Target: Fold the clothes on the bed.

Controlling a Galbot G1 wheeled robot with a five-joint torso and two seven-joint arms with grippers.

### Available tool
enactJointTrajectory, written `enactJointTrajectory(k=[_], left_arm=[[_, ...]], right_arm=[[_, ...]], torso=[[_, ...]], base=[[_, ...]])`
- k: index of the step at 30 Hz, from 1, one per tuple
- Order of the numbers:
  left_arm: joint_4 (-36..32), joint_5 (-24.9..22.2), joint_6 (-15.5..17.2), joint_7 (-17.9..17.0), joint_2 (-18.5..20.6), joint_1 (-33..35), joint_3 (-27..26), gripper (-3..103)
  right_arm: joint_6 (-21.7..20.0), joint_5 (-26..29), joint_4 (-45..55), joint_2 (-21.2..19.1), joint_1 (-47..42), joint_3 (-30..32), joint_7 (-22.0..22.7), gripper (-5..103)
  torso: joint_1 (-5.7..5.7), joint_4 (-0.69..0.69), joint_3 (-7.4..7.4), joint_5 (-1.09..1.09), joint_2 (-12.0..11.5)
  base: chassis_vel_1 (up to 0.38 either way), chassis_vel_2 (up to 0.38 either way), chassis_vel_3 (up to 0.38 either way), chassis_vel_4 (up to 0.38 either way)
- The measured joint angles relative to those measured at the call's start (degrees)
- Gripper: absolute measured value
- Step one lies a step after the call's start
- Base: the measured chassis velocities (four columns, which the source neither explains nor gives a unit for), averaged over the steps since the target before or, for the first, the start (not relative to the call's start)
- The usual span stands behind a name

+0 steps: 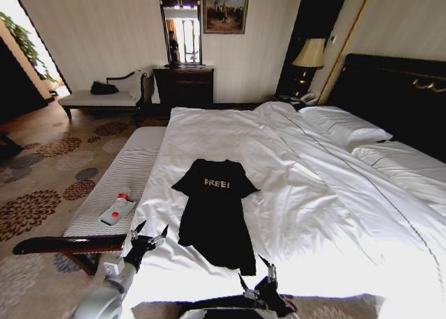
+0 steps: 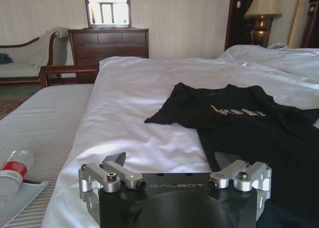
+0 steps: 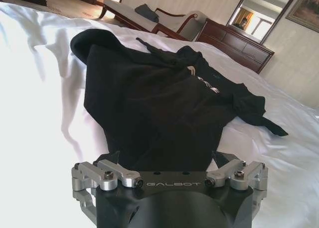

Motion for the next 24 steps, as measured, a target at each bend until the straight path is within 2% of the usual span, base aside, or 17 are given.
enactJointTrajectory(k=[6, 13, 16, 19, 20, 21, 24], left_arm=[[-0.6, -1.5, 1.6, -1.1, 1.6, -0.1, -0.2, 100], [-1.0, -2.3, 2.4, -1.8, 1.6, -0.2, -0.3, 100], [-1.0, -2.3, 2.4, -1.8, 1.0, 0.1, -0.4, 100], [-1.0, -2.3, 2.4, -1.8, 0.5, 0.2, -0.3, 100], [-1.0, -2.2, 2.4, -1.8, 0.4, 0.2, -0.2, 100], [-1.0, -2.2, 2.4, -1.8, 0.4, 0.1, -0.1, 100], [-1.1, -2.3, 2.4, -2.0, 0.6, 0.0, -0.1, 100]], right_arm=[[-0.1, -0.4, -0.8, 1.1, 2.4, -2.6, 0.0, 100], [-0.3, -1.5, -2.3, 1.6, 3.2, -3.9, 0.2, 103], [-0.3, -1.3, -2.6, 0.7, 2.9, -3.2, 0.3, 89], [-0.1, -1.1, -2.8, 0.2, 2.7, -2.6, 0.3, 84], [0.0, -1.0, -2.9, -0.2, 2.5, -2.2, 0.3, 73], [0.1, -1.1, -3.0, -0.3, 2.4, -2.0, 0.3, 73], [0.3, -1.1, -3.2, -0.8, 1.9, -1.5, 0.3, 62]], torso=[[0.0, 0.0, 0.0, -0.01, 0.0], [0.0, -0.01, 0.0, 0.0, 0.0], [0.0, 0.0, 0.0, -0.01, 0.0], [0.0, 0.0, 0.0, 0.0, 0.0], [0.0, 0.0, 0.0, 0.0, 0.0], [0.0, 0.0, 0.0, 0.0, 0.0], [0.0, 0.0, 0.0, 0.0, 0.0]], base=[[0.0, 0.0, 0.0, 0.0], [0.0, 0.0, 0.0, 0.0], [0.0, 0.0, 0.0, 0.0], [0.0, 0.0, 0.0, 0.0], [0.0, 0.0, 0.0, 0.0], [0.0, 0.0, 0.0, 0.0], [0.0, 0.0, 0.0, 0.0]])
